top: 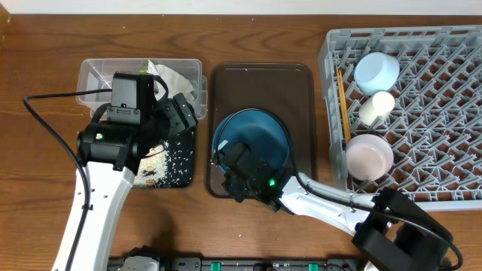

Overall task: Sort waste into correct bins and load items into the dishwasher rack
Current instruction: 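Lift the blue plate and carry it right into the rack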

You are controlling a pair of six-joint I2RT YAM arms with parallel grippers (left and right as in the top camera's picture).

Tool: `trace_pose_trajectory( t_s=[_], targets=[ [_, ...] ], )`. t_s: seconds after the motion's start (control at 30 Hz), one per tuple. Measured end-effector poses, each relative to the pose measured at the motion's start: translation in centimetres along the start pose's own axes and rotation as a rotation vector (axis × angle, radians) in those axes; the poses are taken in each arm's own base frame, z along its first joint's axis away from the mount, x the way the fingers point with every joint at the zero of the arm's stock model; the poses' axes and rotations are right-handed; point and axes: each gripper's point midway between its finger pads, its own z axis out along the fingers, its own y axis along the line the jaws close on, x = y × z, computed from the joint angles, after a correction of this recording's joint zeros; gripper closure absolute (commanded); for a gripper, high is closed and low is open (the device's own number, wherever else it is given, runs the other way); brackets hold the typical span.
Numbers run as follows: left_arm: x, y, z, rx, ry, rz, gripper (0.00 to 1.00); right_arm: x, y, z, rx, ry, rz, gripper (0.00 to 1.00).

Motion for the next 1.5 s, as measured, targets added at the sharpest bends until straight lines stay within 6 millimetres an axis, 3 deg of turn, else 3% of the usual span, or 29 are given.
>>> trace_pose_trajectory(
  t_s=[0.1, 0.27, 0.47, 0.67, 0.97, 1.13, 1.23, 1.33, 1.5],
  targets=[
    [0.0, 0.0, 0.0, 0.000, 0.000, 0.000, 0.10, 0.1, -0.2, 0.0, 0.009, 0.002, 0.001, 0.83],
    [0.0, 0.0, 0.0, 0.000, 0.000, 0.000, 0.10, 0.9, -0.4, 0.0, 0.021, 0.035, 0.001, 0.81],
    [0.0, 0.0, 0.0, 0.000, 0.000, 0.000, 0.10, 1.8, -0.6, -0.1, 0.031, 0.074, -0.002, 0.91],
    [0.0, 0.0, 0.0, 0.000, 0.000, 0.000, 0.10, 1.2, -1.0, -0.2, 0.056, 0.048, -0.011, 0.99],
    [0.0, 0.0, 0.0, 0.000, 0.000, 0.000, 0.10, -0.9, -1.0, -1.7, 0.068, -0.027, -0.016, 0.99],
    [0.0, 0.0, 0.0, 0.000, 0.000, 0.000, 0.10, -3.2, -0.1, -5.3, 0.023, -0.114, -0.005, 0.99],
    [0.0, 0.0, 0.0, 0.000, 0.000, 0.000, 0.10, -5.2, -0.5, -8.7, 0.005, -0.198, 0.019, 0.99],
    [0.0, 0.0, 0.0, 0.000, 0.000, 0.000, 0.10, -6.8, -2.2, -12.5, -0.008, -0.284, 0.065, 0.99],
    [0.0, 0.0, 0.0, 0.000, 0.000, 0.000, 0.10, -8.4, -7.2, -18.9, -0.023, -0.426, 0.182, 0.99]
  ],
)
